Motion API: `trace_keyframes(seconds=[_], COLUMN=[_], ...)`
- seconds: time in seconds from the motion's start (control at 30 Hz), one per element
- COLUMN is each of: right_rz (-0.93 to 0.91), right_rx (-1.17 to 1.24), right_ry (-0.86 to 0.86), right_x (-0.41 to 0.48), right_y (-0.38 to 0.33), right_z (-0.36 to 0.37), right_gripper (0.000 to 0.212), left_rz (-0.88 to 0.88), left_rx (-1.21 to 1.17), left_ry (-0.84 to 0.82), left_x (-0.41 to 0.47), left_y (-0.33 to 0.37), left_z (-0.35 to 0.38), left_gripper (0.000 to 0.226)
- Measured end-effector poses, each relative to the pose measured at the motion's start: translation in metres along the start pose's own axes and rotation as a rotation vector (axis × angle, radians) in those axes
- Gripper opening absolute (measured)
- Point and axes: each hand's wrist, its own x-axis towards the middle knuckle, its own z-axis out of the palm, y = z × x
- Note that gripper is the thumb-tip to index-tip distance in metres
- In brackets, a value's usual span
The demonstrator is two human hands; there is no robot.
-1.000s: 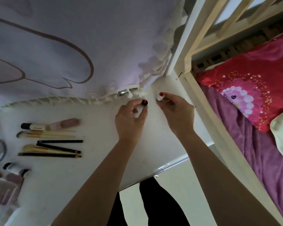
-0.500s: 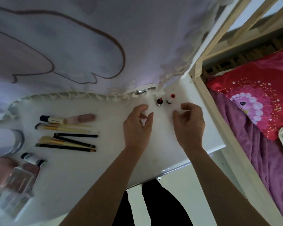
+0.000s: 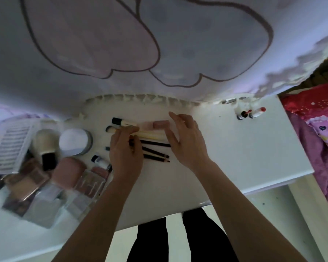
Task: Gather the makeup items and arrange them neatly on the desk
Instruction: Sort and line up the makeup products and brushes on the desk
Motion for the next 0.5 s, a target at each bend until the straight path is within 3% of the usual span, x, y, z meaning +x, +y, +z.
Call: trace_keyframes(seconds=[0.1,0.23,0.33,0.43,0.5], right_rz=[0.001,0.112,0.171,0.277,0.415], right_rx=[-0.148,-0.074,0.142,0.427,0.733], right_ry=[-0.057,-0.098,-0.184,-0.296,-0.265], right_x=[0.007,0.004,-0.008,-0.02,-0.026], right_y=[-0.009,-0.015,-0.031,-0.061,-0.085], right_z=[0.006,-0.002,-0.016,-0.038,-0.051], right_gripper=[0.043,0.036,0.03,0.025,0.026], left_rz=[-0.026,-0.176,-0.223,-0.118,-0.072], left_rx=[-0.073,-0.182,-0.265,-0.33,-0.354], left_ry=[-0.026,-0.052,-0.163,-0.302,-0.335], left_x=[0.007,0.012,0.019,0.029,0.033], left_y=[-0.009,-0.005,0.012,0.031,0.045], left_z=[-0.012,-0.017,-0.027,-0.047,-0.059], left_gripper=[0.021,0.024,0.032,0.027,0.029])
